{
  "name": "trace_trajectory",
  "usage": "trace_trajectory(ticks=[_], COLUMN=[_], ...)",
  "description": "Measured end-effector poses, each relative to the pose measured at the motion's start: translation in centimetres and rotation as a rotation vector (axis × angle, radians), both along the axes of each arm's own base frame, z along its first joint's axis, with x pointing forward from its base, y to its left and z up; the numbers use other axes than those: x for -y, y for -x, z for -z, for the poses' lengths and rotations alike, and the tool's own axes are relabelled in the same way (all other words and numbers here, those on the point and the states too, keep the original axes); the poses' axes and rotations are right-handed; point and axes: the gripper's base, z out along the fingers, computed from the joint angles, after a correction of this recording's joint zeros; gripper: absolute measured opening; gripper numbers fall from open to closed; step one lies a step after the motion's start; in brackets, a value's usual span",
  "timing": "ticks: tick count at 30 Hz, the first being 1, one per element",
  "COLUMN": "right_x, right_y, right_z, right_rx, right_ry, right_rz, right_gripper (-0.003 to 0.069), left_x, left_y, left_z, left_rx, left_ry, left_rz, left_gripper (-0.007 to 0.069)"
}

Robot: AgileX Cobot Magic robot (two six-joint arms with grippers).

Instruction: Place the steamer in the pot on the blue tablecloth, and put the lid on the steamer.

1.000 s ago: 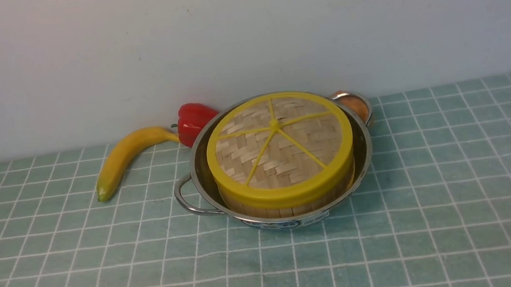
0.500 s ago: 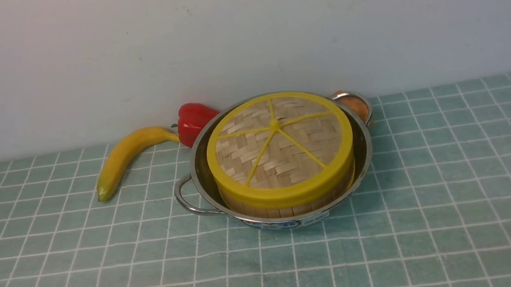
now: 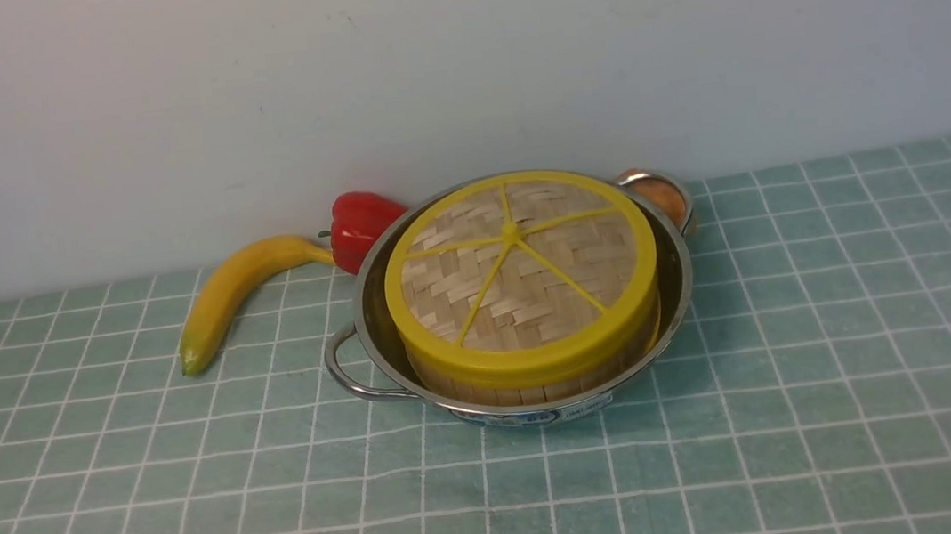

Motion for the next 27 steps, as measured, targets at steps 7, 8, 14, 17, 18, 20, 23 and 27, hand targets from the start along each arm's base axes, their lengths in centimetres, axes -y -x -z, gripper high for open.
trace_trajectory(ticks=[7,8,14,17,18,20,23,27], right_x=[0.0,0.0,0.0,0.0,0.0,0.0,0.0,0.0], right_y=[0.0,0.0,0.0,0.0,0.0,0.0,0.0,0.0], right_z=[0.0,0.0,0.0,0.0,0.0,0.0,0.0,0.0], right_rx=[0.0,0.0,0.0,0.0,0.0,0.0,0.0,0.0], right_ry=[-0.012,-0.013,-0.014,-0.014,-0.014,-0.015,-0.015,-0.016], right_rz=[0.001,0.001,0.001,0.001,0.001,0.001,0.001,0.001], right_gripper=[0.024,0.024,0.024,0.024,0.024,0.024,0.024,0.024], left_x=[0.0,0.0,0.0,0.0,0.0,0.0,0.0,0.0], left_y=[0.0,0.0,0.0,0.0,0.0,0.0,0.0,0.0], left_z=[0.0,0.0,0.0,0.0,0.0,0.0,0.0,0.0], left_rx=[0.0,0.0,0.0,0.0,0.0,0.0,0.0,0.0], left_ry=[0.0,0.0,0.0,0.0,0.0,0.0,0.0,0.0], left_rz=[0.0,0.0,0.0,0.0,0.0,0.0,0.0,0.0], left_gripper=[0.0202,0.0203,0.0211,0.0222,0.0223,0.0223,0.023,0.0232])
